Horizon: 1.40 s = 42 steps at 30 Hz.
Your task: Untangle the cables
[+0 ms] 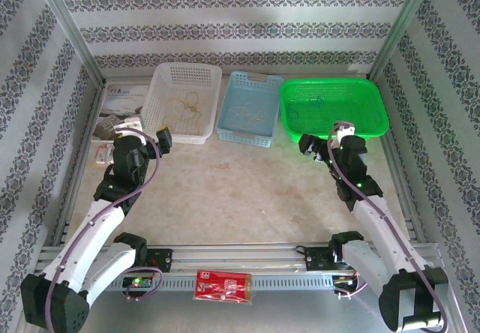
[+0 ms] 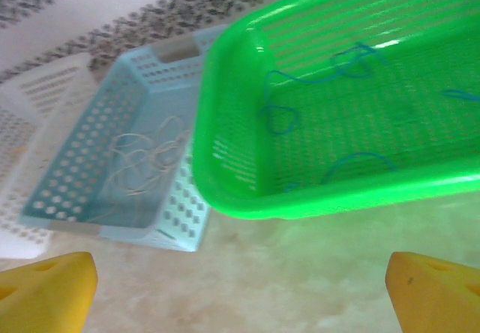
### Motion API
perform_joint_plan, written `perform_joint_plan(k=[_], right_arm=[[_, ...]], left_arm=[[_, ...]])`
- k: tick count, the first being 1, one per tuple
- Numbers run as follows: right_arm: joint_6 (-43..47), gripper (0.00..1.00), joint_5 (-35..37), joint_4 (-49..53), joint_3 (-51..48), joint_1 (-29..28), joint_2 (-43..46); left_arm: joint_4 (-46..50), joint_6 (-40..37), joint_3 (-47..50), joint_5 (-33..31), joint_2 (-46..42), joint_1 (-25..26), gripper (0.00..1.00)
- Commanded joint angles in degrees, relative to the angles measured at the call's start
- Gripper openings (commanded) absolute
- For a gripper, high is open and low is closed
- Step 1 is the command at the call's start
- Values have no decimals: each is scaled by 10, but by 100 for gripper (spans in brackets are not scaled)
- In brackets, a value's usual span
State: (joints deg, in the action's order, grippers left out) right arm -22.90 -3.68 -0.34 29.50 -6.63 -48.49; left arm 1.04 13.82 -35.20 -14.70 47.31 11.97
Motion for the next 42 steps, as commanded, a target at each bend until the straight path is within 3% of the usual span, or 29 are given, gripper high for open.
perform_joint_plan(k=[1,4,9,15,18,24,26,28,30,34,42], right_arm=[[53,98,112,-50,-44,-8,23],[98,98,193,-60,-55,-16,14],[149,98,230,-164,-93,-17,-42],[192,98,220,-408,-168,-6,-163],[207,98,182,-459,-158,9,-202],[224,98,121,-622,-157,29,-349],[227,98,107,-721,-160,31,-419],[229,98,73,-630,-137,36,-389],[232,98,26,-571,-109,48,-385],[204,98,24,-529,-76,67,-391],[213,98,56,-542,-81,56,-391]], left_arm=[[-79,-53,47,-15,16,-27,100],[-196,-81,108,-19,50,-41,100],[-325,-105,143,-18,164,-62,100],[-502,-116,173,18,300,-88,100],[-606,-125,188,26,366,-97,100],[-712,-133,198,77,455,-107,100],[-629,-128,178,89,431,-108,100],[-623,-141,159,109,447,-108,100],[-532,-139,124,129,434,-111,100],[-538,-134,126,149,436,-121,100],[-555,-141,130,156,440,-120,100]])
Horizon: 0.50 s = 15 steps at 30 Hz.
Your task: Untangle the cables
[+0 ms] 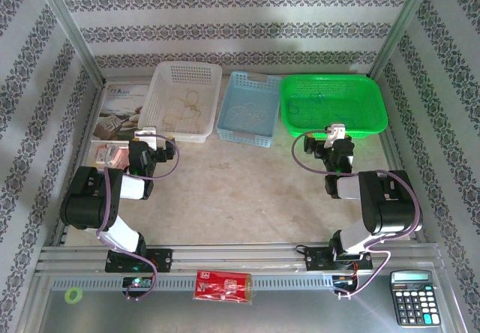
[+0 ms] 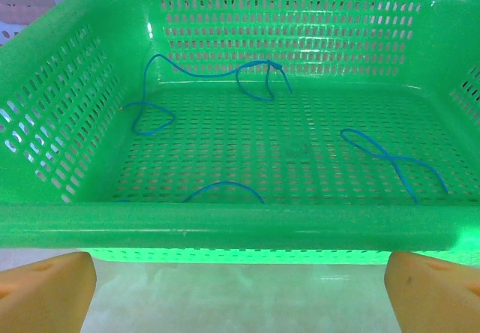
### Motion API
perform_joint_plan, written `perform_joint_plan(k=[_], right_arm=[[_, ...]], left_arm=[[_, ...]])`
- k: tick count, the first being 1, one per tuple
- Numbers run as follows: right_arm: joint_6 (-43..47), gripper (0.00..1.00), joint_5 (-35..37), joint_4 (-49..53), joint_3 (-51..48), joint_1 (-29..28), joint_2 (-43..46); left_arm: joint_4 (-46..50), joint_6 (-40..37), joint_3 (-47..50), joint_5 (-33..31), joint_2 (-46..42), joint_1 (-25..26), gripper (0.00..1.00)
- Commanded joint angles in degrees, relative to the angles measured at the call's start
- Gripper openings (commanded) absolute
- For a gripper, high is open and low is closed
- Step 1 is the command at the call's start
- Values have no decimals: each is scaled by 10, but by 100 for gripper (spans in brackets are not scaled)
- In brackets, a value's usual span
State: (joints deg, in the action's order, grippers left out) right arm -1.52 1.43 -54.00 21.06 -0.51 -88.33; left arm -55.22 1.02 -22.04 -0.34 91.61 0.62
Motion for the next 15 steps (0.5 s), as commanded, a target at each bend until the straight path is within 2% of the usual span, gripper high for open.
perform_joint_plan(k=[1,15], right_arm=[[5,98,18,-9,0,-13,7],[-5,98,-9,-5,2,0,8]], left_arm=[[12,-13,-2,12,-4,-6,100],[10,-13,-2,13,-4,-6,100]])
